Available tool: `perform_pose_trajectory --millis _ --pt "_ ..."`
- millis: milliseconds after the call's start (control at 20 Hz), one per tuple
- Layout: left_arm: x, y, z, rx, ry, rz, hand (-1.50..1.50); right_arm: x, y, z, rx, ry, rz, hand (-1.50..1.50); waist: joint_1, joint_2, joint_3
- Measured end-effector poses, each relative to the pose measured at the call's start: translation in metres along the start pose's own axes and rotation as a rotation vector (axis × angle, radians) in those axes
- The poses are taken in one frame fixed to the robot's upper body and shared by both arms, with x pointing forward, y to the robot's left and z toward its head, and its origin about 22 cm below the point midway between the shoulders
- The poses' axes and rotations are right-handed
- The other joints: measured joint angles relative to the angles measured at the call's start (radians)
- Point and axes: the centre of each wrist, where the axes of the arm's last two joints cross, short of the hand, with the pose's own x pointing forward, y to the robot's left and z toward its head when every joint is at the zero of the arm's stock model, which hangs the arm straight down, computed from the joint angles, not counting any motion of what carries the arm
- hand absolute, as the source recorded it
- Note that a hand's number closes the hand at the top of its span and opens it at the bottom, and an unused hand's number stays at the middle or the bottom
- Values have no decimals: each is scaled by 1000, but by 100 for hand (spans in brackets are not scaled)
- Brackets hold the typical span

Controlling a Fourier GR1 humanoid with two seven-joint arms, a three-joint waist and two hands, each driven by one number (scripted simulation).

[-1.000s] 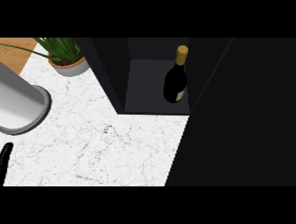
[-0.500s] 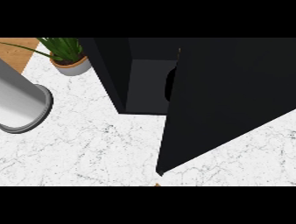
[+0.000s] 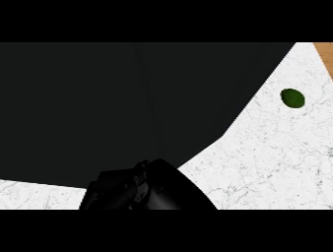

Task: Pick up the wine, place it into the cabinet and close the cabinet

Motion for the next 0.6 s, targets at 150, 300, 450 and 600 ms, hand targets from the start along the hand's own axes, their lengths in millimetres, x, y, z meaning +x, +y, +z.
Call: perform_pose_trajectory --millis 150,300,450,600 --pt "8 6 -6 -7 -2 -2 -150 -1 -8 -26 -35 2 16 150 -1 1 0" --pt "12 11 -8 -17 5 6 -150 -1 -22 -51 -62 14 29 150 -3 2 1" --pt "18 13 -7 -32 20 3 -150 -6 -33 -72 -91 21 53 150 -3 3 1" --pt "16 12 -6 -39 34 3 -150 -14 -49 -89 -124 26 80 150 -8 4 1"
